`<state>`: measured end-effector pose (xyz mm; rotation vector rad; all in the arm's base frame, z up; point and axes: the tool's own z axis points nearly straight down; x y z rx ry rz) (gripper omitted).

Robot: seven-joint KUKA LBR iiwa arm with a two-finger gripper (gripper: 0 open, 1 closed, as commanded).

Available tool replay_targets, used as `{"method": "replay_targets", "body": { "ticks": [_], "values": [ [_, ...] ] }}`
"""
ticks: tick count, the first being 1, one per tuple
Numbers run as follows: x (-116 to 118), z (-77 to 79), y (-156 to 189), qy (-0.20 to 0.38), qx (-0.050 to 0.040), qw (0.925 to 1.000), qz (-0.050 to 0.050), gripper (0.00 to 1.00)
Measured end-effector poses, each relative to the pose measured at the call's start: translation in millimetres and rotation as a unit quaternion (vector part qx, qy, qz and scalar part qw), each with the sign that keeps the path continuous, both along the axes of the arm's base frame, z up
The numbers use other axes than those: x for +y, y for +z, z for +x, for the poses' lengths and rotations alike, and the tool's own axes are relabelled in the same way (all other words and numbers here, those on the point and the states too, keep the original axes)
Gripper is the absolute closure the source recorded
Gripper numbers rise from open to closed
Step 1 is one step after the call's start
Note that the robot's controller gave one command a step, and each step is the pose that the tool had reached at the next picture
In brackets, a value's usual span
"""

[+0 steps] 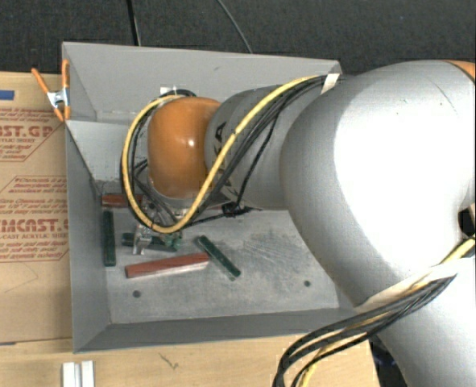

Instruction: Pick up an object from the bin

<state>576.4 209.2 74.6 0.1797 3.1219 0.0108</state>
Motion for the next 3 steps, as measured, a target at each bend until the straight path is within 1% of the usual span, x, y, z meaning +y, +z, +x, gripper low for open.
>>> {"method": "replay_targets", "body": {
  "ticks": [1,2,3],
  "values": [
    [0,0.0,0,0.000,0.0000,1.0000,0.000,1.00],
    [0,-0.2,2,0.001,0.0022,1.0000,-0.001,1.00],
    [1,2.2,33,0.002,0.0057,1.0000,-0.002,1.00]
  ]
}}
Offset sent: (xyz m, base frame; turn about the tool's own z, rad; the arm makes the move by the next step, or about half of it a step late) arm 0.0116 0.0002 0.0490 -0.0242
